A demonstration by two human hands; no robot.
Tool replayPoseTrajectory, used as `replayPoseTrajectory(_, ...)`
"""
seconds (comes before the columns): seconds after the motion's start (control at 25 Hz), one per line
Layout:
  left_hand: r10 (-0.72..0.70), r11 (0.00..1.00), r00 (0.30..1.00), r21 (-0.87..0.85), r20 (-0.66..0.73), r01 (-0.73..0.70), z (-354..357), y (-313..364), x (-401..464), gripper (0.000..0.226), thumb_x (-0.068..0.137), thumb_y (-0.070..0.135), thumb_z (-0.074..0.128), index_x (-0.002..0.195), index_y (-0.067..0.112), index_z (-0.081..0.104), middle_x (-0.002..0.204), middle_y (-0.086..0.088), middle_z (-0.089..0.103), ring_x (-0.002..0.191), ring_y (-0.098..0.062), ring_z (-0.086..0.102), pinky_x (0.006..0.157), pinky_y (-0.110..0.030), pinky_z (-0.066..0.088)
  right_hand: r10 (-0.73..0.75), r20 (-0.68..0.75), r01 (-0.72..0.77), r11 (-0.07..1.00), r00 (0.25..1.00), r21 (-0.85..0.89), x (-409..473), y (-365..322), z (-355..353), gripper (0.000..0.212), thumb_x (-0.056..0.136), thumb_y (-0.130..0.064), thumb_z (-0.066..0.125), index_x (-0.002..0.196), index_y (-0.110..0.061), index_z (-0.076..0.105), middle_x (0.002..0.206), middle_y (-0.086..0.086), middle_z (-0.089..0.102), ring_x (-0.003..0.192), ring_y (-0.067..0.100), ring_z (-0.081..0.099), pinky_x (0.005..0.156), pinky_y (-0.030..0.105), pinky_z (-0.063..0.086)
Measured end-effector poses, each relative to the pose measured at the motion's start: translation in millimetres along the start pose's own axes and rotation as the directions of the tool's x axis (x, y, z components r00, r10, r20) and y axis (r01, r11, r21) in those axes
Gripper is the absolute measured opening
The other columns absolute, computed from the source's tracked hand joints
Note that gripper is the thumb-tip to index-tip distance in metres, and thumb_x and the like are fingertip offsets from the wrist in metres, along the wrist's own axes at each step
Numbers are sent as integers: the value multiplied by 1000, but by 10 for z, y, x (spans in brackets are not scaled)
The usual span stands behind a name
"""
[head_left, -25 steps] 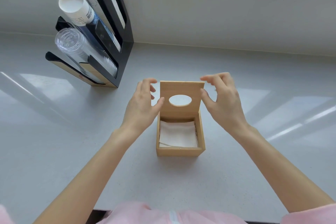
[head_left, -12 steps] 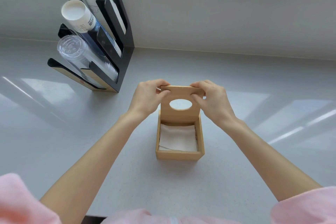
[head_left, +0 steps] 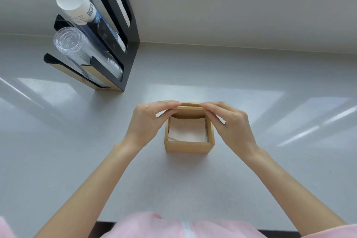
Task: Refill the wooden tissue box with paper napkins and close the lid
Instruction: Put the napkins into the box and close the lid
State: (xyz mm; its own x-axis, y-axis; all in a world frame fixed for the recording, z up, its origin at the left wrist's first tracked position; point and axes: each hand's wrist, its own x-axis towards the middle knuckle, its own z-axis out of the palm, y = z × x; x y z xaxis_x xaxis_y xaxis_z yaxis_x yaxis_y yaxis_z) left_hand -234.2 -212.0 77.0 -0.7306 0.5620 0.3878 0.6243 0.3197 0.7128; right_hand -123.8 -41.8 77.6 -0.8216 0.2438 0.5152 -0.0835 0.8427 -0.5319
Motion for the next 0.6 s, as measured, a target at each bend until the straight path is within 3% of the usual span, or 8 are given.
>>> replayPoseTrajectory(0.32,96,994,985,44,142,-103,31,-132,-390,22,78,11,63,98,11,71,108,0,68,104,-7,60,94,-22,45,-15,78,18,999,997,-40,-404,-9,64,20,80,-4,62,96,-8,74,103,4,74,100,19,69,79,33,54)
replayPoseTrajectory(0.6,73,990,962,98,262,-101,63,-208,-536,28,79,4,64,105,11,69,116,-4,66,113,-14,56,98,-25,42,-6,134,15,997,991,-70,-585,2,153,23,77,2,69,98,-6,73,106,8,73,103,23,67,79,38,59)
